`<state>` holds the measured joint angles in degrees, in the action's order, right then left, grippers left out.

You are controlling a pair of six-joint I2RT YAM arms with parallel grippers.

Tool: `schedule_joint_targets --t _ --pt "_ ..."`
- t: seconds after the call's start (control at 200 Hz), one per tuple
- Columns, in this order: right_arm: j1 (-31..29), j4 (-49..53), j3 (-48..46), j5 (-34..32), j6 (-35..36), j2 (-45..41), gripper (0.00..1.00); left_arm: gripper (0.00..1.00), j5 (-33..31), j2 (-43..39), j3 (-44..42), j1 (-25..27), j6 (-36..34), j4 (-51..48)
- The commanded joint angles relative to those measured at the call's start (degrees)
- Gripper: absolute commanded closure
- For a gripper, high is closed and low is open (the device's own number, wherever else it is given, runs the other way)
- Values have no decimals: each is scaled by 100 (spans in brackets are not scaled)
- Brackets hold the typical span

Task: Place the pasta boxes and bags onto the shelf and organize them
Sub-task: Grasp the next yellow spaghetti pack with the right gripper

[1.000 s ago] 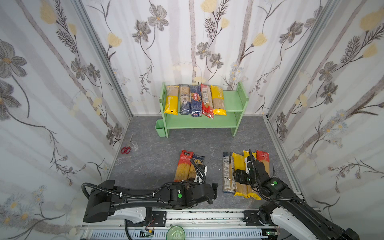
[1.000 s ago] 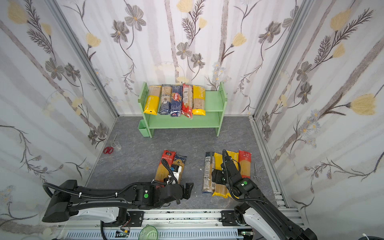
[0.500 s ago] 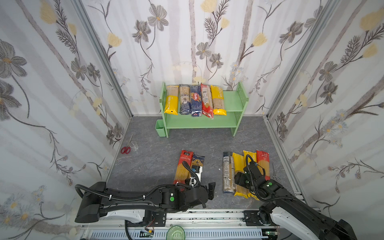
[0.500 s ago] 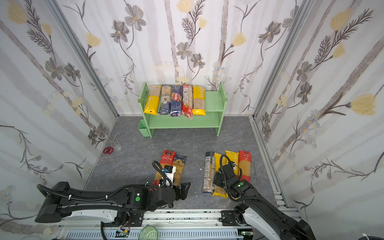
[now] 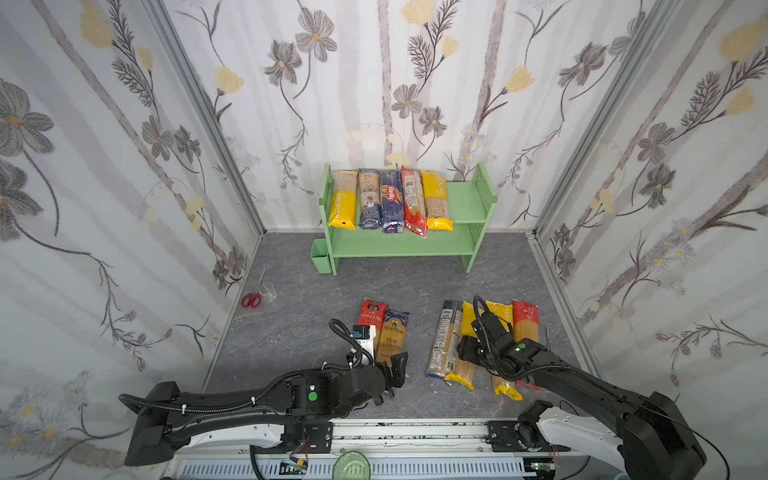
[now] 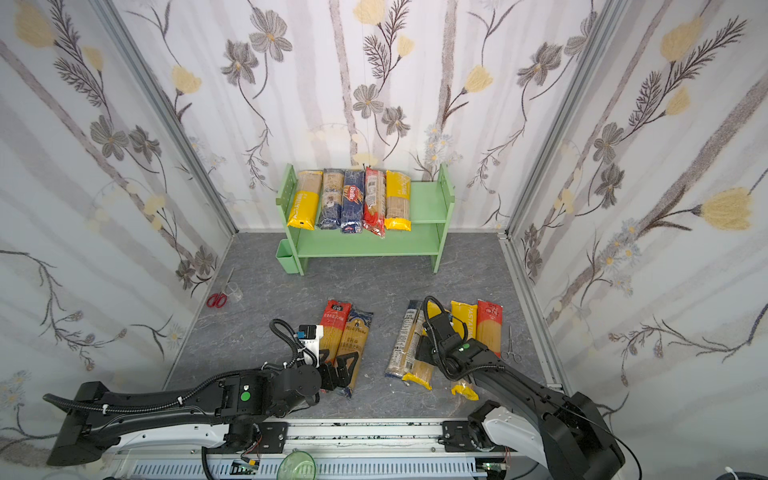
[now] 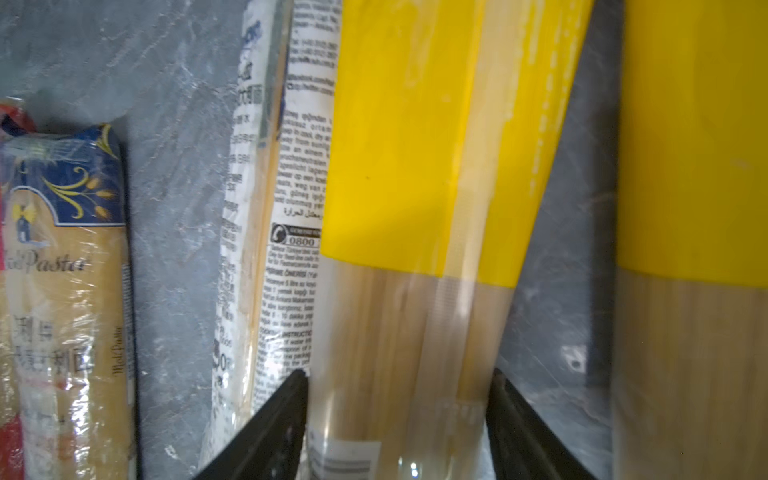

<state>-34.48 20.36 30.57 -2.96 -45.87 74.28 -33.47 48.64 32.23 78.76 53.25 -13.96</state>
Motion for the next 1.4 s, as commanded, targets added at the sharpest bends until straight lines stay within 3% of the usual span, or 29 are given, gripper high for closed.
schedule_joint_targets --t 0.0,0.155,0.34,0.35,0.36,0.38,0.759,1.029,1.154,1.289,1.394 --pt "-28 -631 461 45 247 565 33 0 17 -180 -71 -111 -148 30" --pt "-69 -435 862 -207 285 1051 26 0 140 -359 -165 -197 -166 14" --pt "-341 -96 541 -589 -151 645 18 0 170 -393 -197 -229 -190 16" --pt "-358 -94 508 -591 -179 624 15 0 167 -396 -199 -230 -199 16" --pt "-378 -87 484 -591 -213 592 4 0 166 -387 -199 -238 -203 16" --pt "-417 -78 426 -599 -274 546 1 0 166 -376 -191 -246 -229 16" --pt "-1149 -335 13 -875 -1118 707 0 0 362 -302 -48 -317 -494 16" --pt "-1412 -410 205 -990 -1238 1337 1 0 438 -905 -389 -314 -299 8" --pt "-1482 -478 154 -911 -1248 1622 12 0 457 -1153 -488 -316 -245 -4" --pt "-1603 -511 15 -848 -1345 1612 48 0 452 -1149 -470 -312 -285 -11" --pt "-1664 -493 -147 -774 -1351 1333 68 0 440 -1046 -415 -311 -320 -11"
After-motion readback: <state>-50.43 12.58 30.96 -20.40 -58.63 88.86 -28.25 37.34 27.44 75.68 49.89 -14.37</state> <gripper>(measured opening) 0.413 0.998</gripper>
